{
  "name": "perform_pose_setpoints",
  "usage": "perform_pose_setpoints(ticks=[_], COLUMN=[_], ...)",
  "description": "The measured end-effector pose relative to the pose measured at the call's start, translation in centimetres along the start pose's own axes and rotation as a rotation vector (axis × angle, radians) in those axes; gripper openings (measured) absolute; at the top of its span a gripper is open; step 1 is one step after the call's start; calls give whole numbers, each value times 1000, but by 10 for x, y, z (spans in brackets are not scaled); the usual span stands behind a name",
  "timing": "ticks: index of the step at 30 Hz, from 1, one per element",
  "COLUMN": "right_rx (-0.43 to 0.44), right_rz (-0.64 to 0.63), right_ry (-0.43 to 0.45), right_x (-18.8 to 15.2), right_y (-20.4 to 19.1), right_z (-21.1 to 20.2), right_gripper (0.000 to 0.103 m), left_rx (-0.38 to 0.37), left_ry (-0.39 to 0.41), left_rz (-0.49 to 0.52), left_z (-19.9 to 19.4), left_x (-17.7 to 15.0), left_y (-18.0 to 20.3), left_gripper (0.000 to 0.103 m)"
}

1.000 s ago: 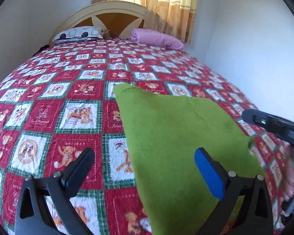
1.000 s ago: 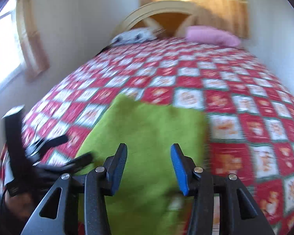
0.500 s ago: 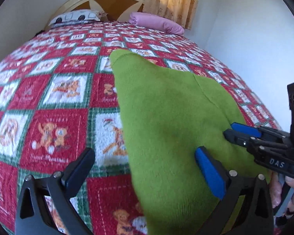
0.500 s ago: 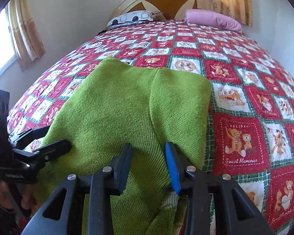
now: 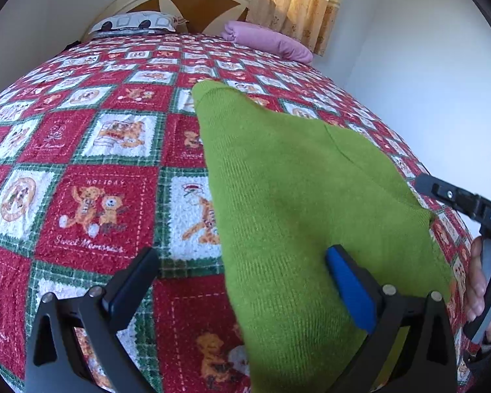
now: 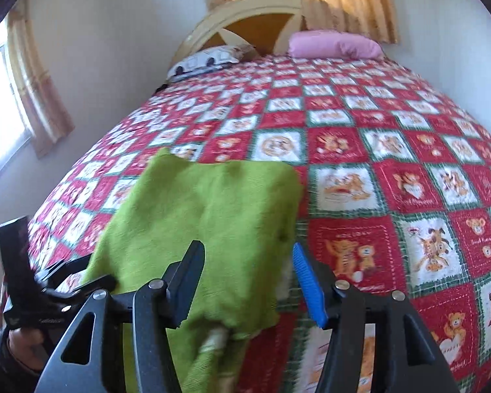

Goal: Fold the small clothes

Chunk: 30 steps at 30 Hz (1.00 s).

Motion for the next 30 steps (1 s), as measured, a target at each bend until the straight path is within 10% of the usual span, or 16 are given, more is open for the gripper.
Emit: perform_pose_setpoints(ticks=[22,27,30], right_rx=[137,215,45], right_rz=[215,155,35], right_ry=[-12,-63,-130], right_x=[22,22,10], right_y=[45,19,5], right_z=[42,36,43], right_gripper=[66,42,14], left_rx=[-32,-54,-72], left_ry=[-18,-14,3], left_rz=[-6,-22,-34], left_z=[3,2,-2], left_x=[-2,-1,-2], left_y=[-2,-4,-6], left_gripper=[103,103,103])
Point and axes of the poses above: each gripper's, at about its wrist camera, not at the fingertips, and z roughly the way its jaws point, y to its right, x to its top, the point moved 2 cm from there along z, roughly the way its jaws point, and after that the axes turned 2 degrees about x, right-handed, at the moved point
